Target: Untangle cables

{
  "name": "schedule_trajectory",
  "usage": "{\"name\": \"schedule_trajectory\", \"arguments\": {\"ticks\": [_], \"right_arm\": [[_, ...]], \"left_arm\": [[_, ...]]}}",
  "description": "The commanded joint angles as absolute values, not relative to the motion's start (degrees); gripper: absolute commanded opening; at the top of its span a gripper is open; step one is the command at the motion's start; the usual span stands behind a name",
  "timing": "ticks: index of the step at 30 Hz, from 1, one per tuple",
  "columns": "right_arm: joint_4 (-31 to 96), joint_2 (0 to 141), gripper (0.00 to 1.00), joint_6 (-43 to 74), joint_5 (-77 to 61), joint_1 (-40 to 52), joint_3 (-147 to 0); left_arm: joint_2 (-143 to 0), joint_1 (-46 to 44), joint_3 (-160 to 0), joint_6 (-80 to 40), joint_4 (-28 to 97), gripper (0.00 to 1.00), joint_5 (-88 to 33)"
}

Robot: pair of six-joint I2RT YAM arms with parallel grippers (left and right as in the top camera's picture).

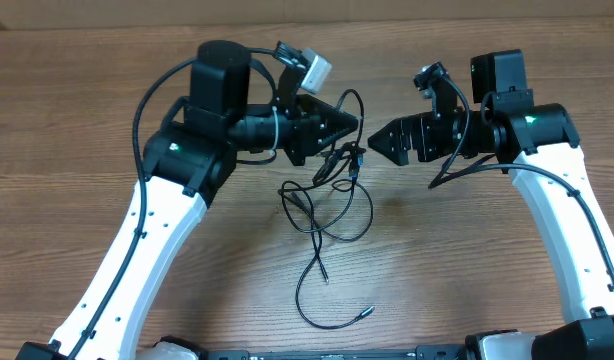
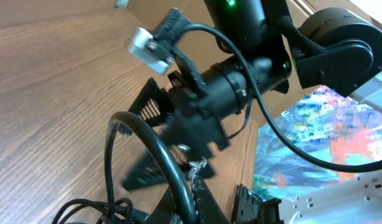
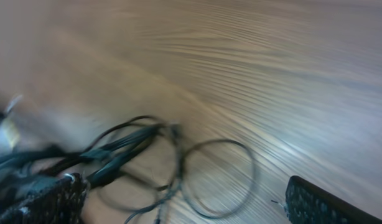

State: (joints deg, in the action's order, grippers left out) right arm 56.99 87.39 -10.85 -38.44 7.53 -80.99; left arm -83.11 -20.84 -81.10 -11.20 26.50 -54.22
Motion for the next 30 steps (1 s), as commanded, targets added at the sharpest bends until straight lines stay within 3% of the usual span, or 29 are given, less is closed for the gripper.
{"name": "schedule_trajectory", "arguments": {"ticks": [1,8,10,14,19,30], "right_arm": [[56.8,87.68,1.0,-26.79,-57.25,7.44,-81.38],[61.14,87.68,0.94,-42.89,-70.94,7.55,-81.38],[63.51,87.68,0.81,-49.01,-72.31,8.32,-81.38],[64.03,87.68,0.69,-49.95,-72.1,10.04,-81.38],[65.1,87.68,0.35,-49.36,-67.79,11.64,-81.38],[67.31,87.79,0.29,-49.34,-66.02,11.99,-81.38]], "left_arm": [[-82.13,-19.31,-81.91,-7.49,25.78,0.04,-59.22],[-82.13,-19.14,-81.91,-7.53,18.26,0.04,-72.03],[-82.13,-19.11,-81.91,-7.68,18.11,0.04,-71.37],[-82.13,-18.76,-81.91,-7.7,18.06,0.04,-71.37],[-82.11,-15.94,-81.91,-10.81,17.87,0.04,-71.44],[-82.11,-14.26,-81.91,-15.57,13.34,0.04,-71.35]]}}
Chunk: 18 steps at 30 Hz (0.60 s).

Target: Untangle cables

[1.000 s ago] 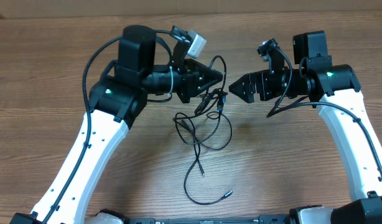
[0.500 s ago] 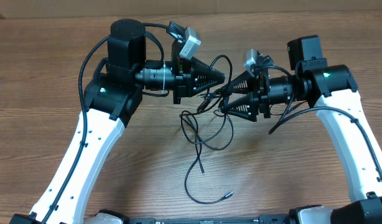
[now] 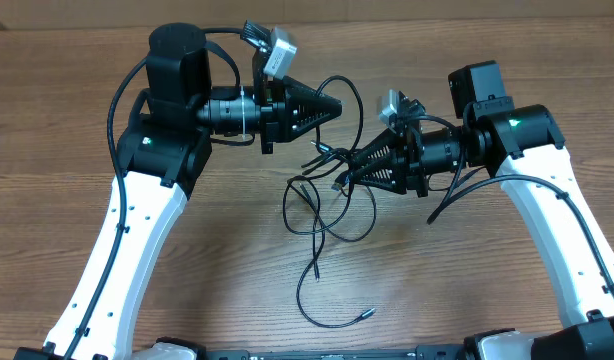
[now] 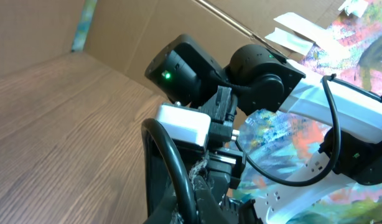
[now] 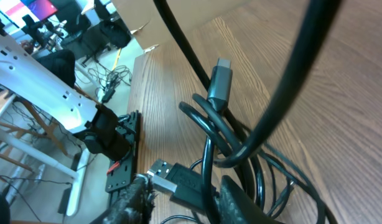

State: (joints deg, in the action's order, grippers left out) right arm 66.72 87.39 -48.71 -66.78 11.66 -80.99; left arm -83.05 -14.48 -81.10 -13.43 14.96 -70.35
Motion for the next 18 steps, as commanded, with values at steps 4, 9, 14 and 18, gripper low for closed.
{"name": "schedule_trajectory", "arguments": {"ticks": [4,9,14,18], "right_arm": [[67.9,87.79,0.25,-49.34,-64.07,14.31,-81.38],[67.61,87.79,0.26,-49.34,-59.05,19.94,-81.38],[67.26,87.79,0.31,-49.32,-58.48,20.93,-81.38],[63.99,87.81,0.75,-44.27,-56.82,20.93,-81.38]], "left_arm": [[-82.13,-14.33,-81.91,-20.49,9.47,0.04,-69.1],[-82.13,-14.33,-81.91,-27.4,8.69,0.04,-64.49],[-82.13,-14.72,-81.91,-29.87,8.69,0.04,-63.92],[-82.13,-14.76,-81.91,-34.17,8.71,0.04,-62.78]]}}
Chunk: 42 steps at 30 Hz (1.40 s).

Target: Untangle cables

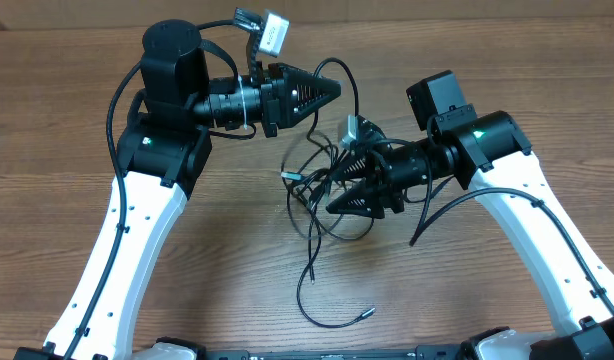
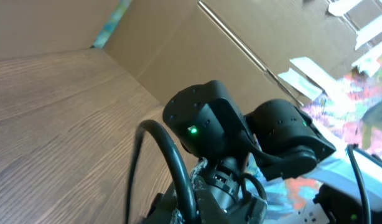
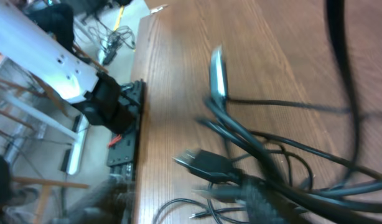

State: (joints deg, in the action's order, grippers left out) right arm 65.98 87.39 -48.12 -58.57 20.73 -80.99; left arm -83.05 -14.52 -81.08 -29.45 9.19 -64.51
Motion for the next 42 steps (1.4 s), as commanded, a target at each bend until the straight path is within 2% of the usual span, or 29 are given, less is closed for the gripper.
{"name": "schedule_trajectory", "arguments": {"ticks": [1,9,11,13,16,18,19,21,23,26,32,35,42], "right_arm": [[61.47,87.79,0.85,-40.07,-53.91,20.93,-81.38],[59.64,87.81,0.86,-33.82,-46.44,20.93,-81.38],[59.64,87.81,0.86,-27.33,-39.2,20.88,-81.38],[59.4,87.81,0.8,-17.96,-30.83,20.53,-81.38],[58.26,87.81,0.76,-6.5,-26.41,18.52,-81.38],[57.21,87.83,0.78,-1.69,-26.7,17.32,-81.38],[56.62,87.85,0.87,0.93,-27.05,16.71,-81.38],[56.01,87.9,0.96,3.53,-27.05,16.58,-81.38],[55.77,87.9,1.0,6.2,-27.05,16.58,-81.38],[55.81,87.9,1.0,11.03,-29.04,16.6,-81.38],[55.48,87.9,1.0,12.1,-40.99,16.71,-81.38],[54.04,87.9,1.0,15.22,-45.69,17.15,-81.38],[53.69,89.52,1.0,15.29,-45.78,19.81,-81.38]], "left_arm": [[-82.13,-14.94,-81.91,-35.46,8.71,0.04,-62.59],[-82.13,-15.0,-81.91,-34.76,8.78,0.04,-62.61],[-82.13,-15.0,-81.91,-34.28,8.78,0.04,-62.61],[-82.13,-15.0,-81.91,-29.12,9.63,0.04,-63.07],[-82.13,-15.0,-81.91,-28.27,10.66,0.05,-63.07],[-82.13,-15.03,-81.91,-28.27,10.63,0.04,-63.07],[-82.13,-15.03,-81.91,-28.25,10.68,0.04,-63.11],[-82.13,-15.03,-81.91,-28.01,10.66,0.04,-63.79],[-82.13,-15.0,-81.91,-26.94,10.66,0.04,-65.54],[-82.13,-15.03,-81.91,-26.96,10.44,0.04,-65.65],[-82.13,-15.03,-81.91,-26.7,10.0,0.04,-66.65],[-82.13,-15.27,-81.91,-22.72,7.55,0.04,-71.33],[-82.13,-17.28,-81.91,-9.34,6.59,0.04,-80.27]]}}
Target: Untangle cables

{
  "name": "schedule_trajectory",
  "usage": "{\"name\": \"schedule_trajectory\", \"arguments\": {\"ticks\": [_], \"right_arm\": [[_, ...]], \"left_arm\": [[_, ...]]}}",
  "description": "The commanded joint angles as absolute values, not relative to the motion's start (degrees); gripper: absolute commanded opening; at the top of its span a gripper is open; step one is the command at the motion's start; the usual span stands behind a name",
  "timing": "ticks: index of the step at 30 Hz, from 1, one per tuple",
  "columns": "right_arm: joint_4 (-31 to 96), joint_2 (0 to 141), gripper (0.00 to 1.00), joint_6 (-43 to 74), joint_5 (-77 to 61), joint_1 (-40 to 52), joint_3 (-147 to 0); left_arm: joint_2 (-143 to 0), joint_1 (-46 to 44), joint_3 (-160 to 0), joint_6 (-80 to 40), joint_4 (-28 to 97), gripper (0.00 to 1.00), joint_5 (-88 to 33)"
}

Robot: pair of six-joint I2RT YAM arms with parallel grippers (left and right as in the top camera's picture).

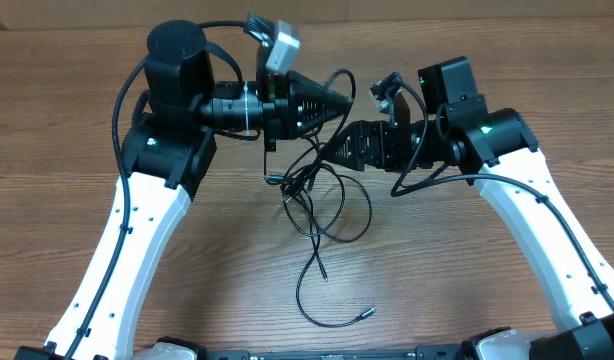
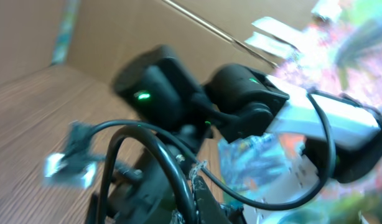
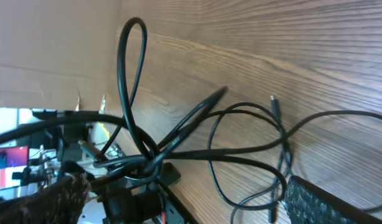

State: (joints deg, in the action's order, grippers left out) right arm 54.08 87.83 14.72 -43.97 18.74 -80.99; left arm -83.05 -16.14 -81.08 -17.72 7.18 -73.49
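Observation:
Several thin black cables (image 1: pixel 317 195) lie tangled on the wooden table, and one loose end reaches the plug (image 1: pixel 365 313) near the front. My left gripper (image 1: pixel 339 103) points right and is shut on a thick black cable (image 2: pixel 172 168), whose loop (image 1: pixel 337 78) rises above its tip. Facing it from the right, my right gripper (image 1: pixel 339 152) is open, its fingers wide apart. In the right wrist view the lifted cable strands (image 3: pixel 160 146) cross in front of the right gripper (image 3: pixel 181 186), not between its pads.
The wooden table (image 1: pixel 67 140) stretches around both arms. A cardboard wall (image 1: pixel 387 8) runs along the far edge. Each arm's own camera cable (image 1: pixel 432 175) loops beside its wrist.
My right gripper was low in the tangle; now it is higher, beside the left gripper's tip, with its fingers wide apart. The lifted tangle has sunk back toward the table.
At first both grippers faced each other, the left shut on the cable, the right open and clear. Then the left stood further left and the right gripper's fingers were around the strands. Later the right was lower in the tangle. Now it is back up, open.

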Motion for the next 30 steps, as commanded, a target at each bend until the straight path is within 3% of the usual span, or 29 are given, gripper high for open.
{"name": "schedule_trajectory", "arguments": {"ticks": [1,6,7,8,9,10,11,12,17,21,22,25,26,30], "right_arm": [[53.69,90.19,1.0,15.53,-46.13,20.03,-81.38],[53.65,92.62,1.0,16.53,-46.65,20.21,-81.38],[53.65,93.34,0.96,16.51,-46.63,20.21,-81.38],[53.63,93.67,0.8,16.51,-46.63,20.21,-81.38],[53.67,94.41,0.58,16.51,-46.61,20.21,-81.38],[53.65,94.76,0.45,16.47,-46.52,20.21,-81.38],[53.67,95.04,0.13,16.47,-46.37,20.21,-81.38],[53.84,95.18,0.04,16.23,-46.33,20.21,-81.38],[55.57,95.18,0.04,16.08,-42.92,18.87,-81.38],[57.76,95.18,0.04,16.05,-45.82,13.41,-81.38],[58.02,95.18,0.04,16.08,-46.98,12.58,-81.38],[59.42,95.18,0.04,16.03,-47.9,10.28,-81.38],[60.12,95.18,0.04,15.18,-47.92,9.63,-81.38],[61.04,95.18,0.04,12.99,-47.9,8.97,-81.38]], "left_arm": [[-82.13,-17.47,-81.91,-8.47,6.57,0.04,-80.97],[-82.13,-17.69,-81.91,-7.64,6.57,0.04,-81.03],[-82.13,-17.72,-81.91,-7.62,6.57,0.04,-81.03],[-82.13,-17.69,-81.91,-7.62,6.57,0.04,-81.01],[-82.13,-17.69,-81.91,-7.64,6.59,0.04,-80.84],[-82.13,-17.69,-81.91,-7.66,6.59,0.04,-80.84],[-82.13,-17.69,-81.91,-7.66,6.61,0.04,-80.84],[-82.13,-17.69,-81.91,-7.66,6.61,0.04,-80.84],[-82.13,-16.62,-81.91,-7.64,8.75,0.04,-80.75],[-82.13,-14.09,-81.89,-1.67,20.53,0.04,-80.29],[-82.13,-13.76,-81.89,1.61,25.17,0.11,-78.15],[-82.13,-13.8,-81.87,7.53,39.05,0.1,-60.45],[-82.13,-13.91,-81.87,7.7,43.46,0.04,-51.22],[-82.24,-13.89,-81.84,-4.86,53.93,0.04,-13.67]]}}
